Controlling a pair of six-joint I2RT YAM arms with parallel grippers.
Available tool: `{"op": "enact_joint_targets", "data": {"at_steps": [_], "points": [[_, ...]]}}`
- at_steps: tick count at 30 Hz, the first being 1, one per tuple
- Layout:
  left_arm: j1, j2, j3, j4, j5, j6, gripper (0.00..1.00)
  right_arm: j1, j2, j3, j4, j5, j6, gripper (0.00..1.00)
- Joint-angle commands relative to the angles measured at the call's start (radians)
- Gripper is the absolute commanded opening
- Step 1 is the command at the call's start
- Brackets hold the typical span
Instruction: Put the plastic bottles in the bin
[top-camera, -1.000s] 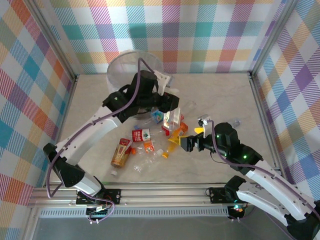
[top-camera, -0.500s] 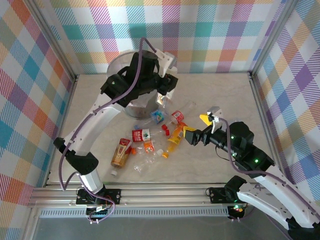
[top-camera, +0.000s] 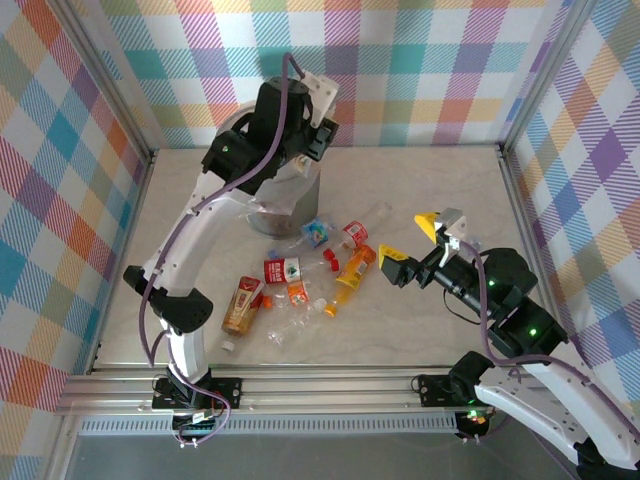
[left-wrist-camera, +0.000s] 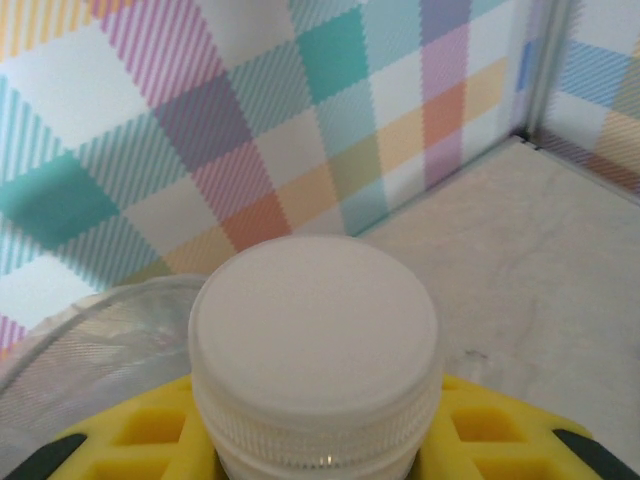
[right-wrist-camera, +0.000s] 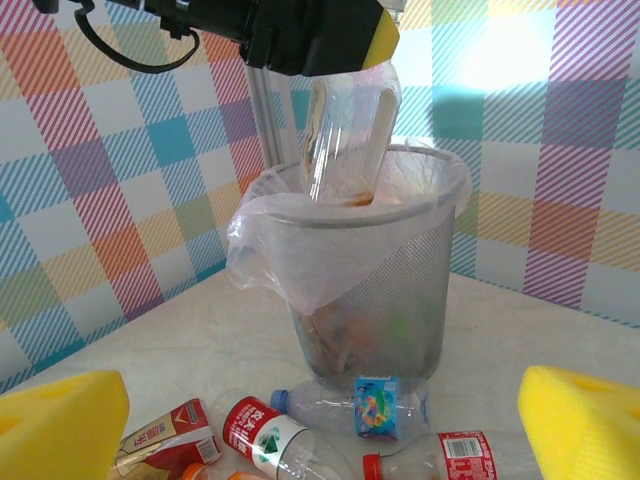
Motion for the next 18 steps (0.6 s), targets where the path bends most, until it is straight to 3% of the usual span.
{"op": "enact_joint_targets", "data": {"at_steps": [1, 11, 18], "points": [[0.045, 0.032, 0.054, 0.065, -0.054, 0.047, 0.37, 0.003, -0.006, 0.015, -0.005, 0.013, -0.021, 1.00], [0.255, 0.119, 0.125, -0.001, 0.097, -0.071, 0.38, 0.004, 0.012, 0.012, -0.044, 0.041, 0.015, 1.00], [0.359, 0.189, 0.121, -0.066, 0.297, -0.169, 0.38, 0.004, 0.035, 0.030, -0.106, 0.018, 0.043, 1.00]]}}
